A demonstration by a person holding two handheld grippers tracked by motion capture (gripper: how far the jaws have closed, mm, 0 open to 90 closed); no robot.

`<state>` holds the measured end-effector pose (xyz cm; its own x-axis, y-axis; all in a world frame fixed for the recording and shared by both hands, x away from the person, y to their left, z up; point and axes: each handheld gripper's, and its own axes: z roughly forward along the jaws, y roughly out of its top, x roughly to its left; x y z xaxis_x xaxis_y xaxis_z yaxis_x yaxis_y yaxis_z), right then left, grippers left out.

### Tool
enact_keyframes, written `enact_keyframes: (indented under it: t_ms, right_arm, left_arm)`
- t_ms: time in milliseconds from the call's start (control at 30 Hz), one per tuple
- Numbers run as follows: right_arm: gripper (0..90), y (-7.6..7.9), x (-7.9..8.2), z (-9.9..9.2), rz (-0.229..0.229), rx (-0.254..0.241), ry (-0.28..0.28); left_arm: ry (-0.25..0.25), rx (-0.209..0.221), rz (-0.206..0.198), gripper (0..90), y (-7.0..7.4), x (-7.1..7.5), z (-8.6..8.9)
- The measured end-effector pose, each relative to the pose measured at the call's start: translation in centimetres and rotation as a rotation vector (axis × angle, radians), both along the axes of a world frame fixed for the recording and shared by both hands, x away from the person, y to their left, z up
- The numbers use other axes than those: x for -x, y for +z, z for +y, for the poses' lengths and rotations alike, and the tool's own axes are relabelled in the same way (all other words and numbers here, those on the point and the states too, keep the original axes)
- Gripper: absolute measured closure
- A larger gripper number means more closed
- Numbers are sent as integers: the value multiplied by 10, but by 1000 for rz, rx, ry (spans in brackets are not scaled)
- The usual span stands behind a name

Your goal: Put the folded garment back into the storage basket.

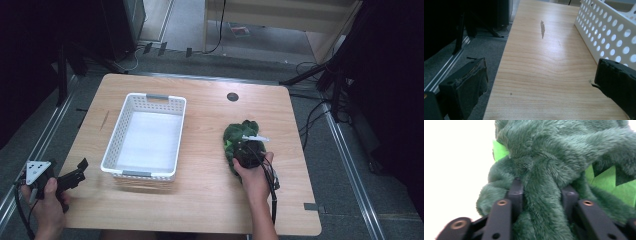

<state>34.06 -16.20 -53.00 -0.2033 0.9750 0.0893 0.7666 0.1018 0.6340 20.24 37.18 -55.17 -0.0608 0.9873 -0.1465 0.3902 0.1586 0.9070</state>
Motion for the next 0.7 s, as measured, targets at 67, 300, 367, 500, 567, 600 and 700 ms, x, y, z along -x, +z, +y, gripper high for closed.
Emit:
enact_keyframes:
  t_ms: [67,300,367,500,567,600,700]
  right_arm:
    - [704,-1,1,-1,-15,-14,-1]
    - [743,-3,4,-5,-55,-39,-25]
    - [726,-3,4,-4,-52,-41,-27]
    - [419,1,3,-10,-38,-55,-50]
    - [349,6,5,-12,-36,-59,-76]
    - [335,8,6,-12,-53,-51,-82]
    - [304,10,6,-10,-86,-31,-92]
  left_arm:
    - [0,1,1,0,0,0,0]
    - [0,5,0,0,0,-1,1]
    - [-1,6,0,0,0,-1,1]
    - [4,8,-1,0,0,-1,1]
    - [6,8,0,0,0,-1,1]
    - [7,7,0,0,0,-1,1]
    - [9,2,1,0,0,-1,0]
